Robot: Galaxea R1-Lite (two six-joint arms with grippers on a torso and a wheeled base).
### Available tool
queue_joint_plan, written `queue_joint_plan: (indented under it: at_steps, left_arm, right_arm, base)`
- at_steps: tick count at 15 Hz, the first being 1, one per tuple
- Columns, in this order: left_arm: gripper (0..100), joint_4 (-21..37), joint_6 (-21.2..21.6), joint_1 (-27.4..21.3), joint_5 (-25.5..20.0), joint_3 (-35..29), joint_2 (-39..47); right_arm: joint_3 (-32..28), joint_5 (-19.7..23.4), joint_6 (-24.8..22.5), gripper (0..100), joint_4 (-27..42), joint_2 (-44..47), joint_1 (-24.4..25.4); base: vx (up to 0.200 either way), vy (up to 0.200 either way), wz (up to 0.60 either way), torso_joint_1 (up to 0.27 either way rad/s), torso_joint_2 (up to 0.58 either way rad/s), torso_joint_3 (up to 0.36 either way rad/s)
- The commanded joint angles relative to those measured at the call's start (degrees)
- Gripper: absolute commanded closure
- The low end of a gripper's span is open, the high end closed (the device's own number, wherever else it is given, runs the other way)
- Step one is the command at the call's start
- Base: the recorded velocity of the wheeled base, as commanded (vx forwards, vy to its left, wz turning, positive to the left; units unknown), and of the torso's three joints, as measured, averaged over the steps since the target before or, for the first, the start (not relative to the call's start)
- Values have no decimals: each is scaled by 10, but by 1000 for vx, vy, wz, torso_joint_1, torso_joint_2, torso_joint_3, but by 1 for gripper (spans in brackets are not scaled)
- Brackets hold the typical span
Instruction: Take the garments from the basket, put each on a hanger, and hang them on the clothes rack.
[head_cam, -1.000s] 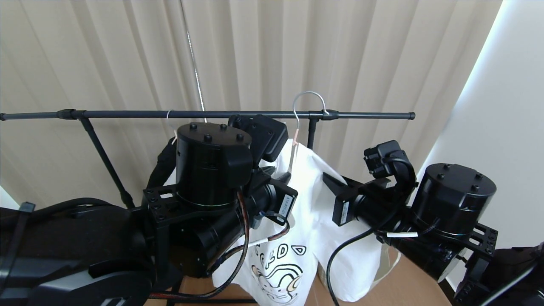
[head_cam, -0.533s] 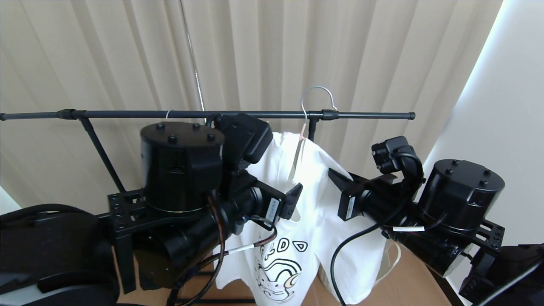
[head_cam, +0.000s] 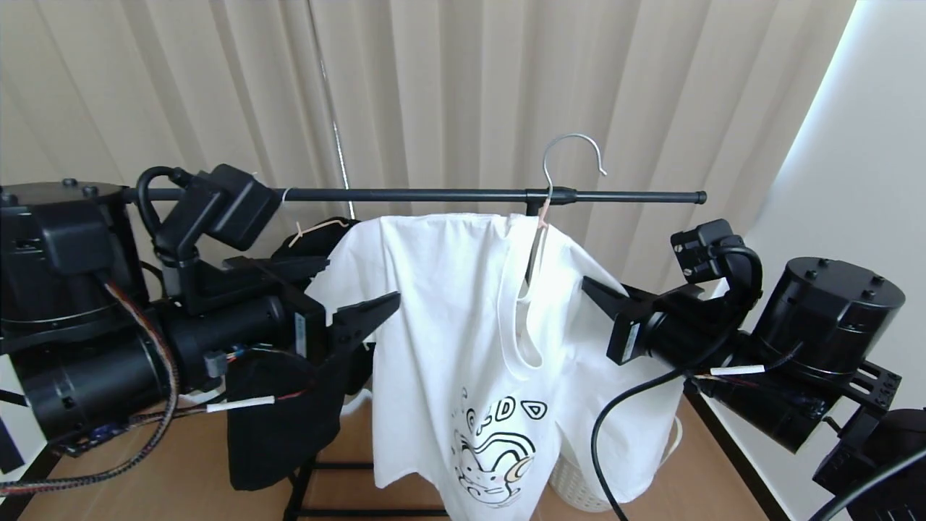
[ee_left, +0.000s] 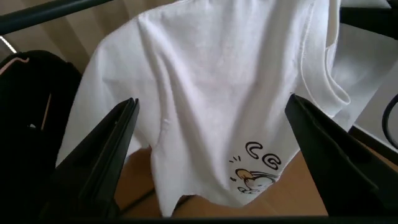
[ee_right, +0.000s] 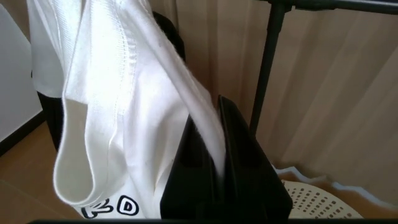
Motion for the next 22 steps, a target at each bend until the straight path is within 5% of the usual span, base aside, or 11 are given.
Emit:
queue_joint_plan:
  at_steps: [1, 6, 11, 12, 22]
  left_arm:
    - [0, -3, 1, 110, -97, 27, -14]
    - [0, -3, 0, 185, -221, 22, 43]
    - [0, -80, -3, 191, -226, 32, 124]
    - [100, -83, -4, 192, -226, 32, 130]
    - [100, -83, -4, 252, -224, 62, 97]
  right_arm:
    - [11, 12, -1, 100, 0, -19, -10]
    - [44, 80, -12, 100, 0, -53, -20]
    - [48, 82, -12, 100, 0, -60, -20]
    - [48, 82, -12, 100, 0, -60, -20]
    - [40, 92, -11, 100, 0, -54, -42]
  base:
    - [0, 0, 0, 0, 0, 0]
    - [0, 0, 0, 0, 0, 0]
    - [0, 0, 0, 0, 0, 0]
    - [0, 0, 0, 0, 0, 0]
    - [0, 0, 0, 0, 0, 0]
